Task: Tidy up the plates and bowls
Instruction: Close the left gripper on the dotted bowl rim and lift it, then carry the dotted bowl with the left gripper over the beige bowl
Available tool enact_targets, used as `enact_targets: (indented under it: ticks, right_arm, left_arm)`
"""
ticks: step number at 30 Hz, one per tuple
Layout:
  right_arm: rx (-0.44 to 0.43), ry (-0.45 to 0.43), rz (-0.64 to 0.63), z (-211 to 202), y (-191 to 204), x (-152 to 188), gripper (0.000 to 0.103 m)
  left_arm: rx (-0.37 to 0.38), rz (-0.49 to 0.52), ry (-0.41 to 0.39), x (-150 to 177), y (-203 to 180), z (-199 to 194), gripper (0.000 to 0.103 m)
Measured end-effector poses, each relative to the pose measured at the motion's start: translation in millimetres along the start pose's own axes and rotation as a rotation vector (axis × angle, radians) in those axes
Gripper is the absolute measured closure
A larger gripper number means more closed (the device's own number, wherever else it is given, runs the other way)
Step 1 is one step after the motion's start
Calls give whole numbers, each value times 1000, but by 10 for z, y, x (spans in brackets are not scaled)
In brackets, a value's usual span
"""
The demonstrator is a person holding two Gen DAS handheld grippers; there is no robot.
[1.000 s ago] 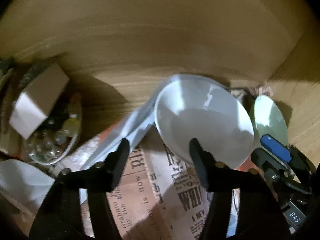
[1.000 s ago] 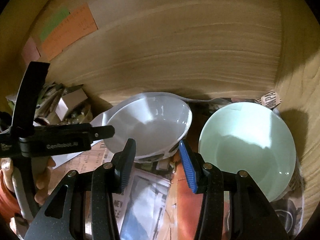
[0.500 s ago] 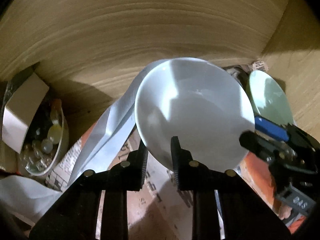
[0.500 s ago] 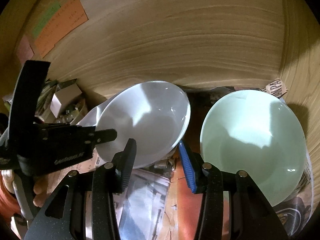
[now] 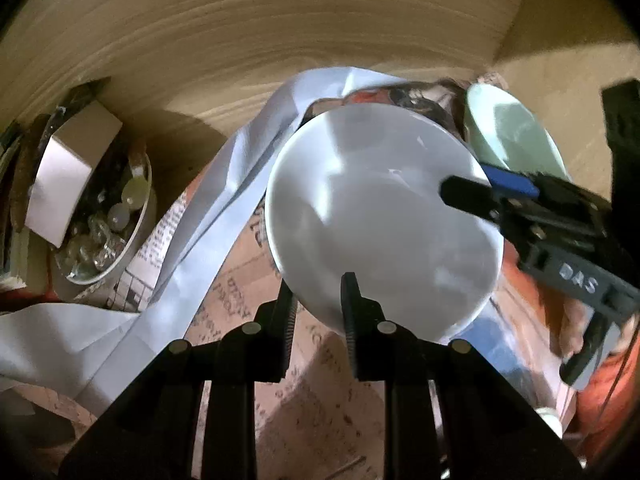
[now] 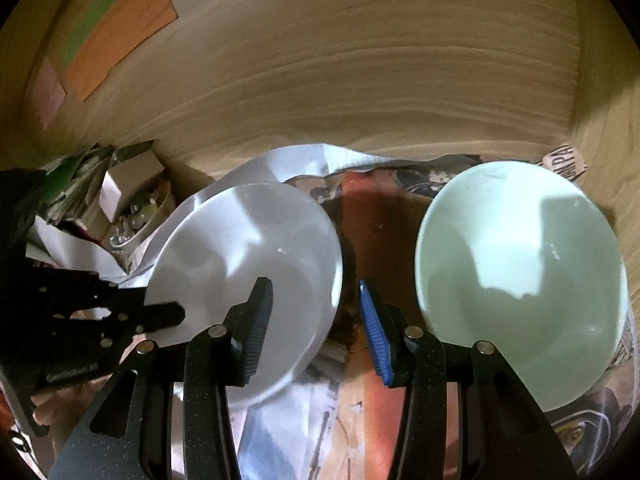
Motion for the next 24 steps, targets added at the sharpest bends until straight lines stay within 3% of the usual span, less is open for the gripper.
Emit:
enact_targets:
  ticks: [4,9,16,24]
  right_arm:
    - [-14,42,-11,97,77,34,79]
    - [-18,79,-16,167,91,105,88]
    - [-3,76,-39,146,153,135,89]
    - [32,70,-63,19,257,176,88]
  left_arm:
    - [10,14,0,70,37,-77,81]
    - [17,26,0,118,64,-65,81]
    - [-19,35,-24,95,93,-28,81]
    - [-3,7,-33,100,104,-69,81]
Point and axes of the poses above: each gripper's, at about its wrist camera, not at the fingertips, and z roughly the way its jaws point, y to its left, x to its underside, the point moved 1 cm from there along z, roughly the way its jaws point, and after that the axes turned 10 degrees about -y, right-handed, at the moved point
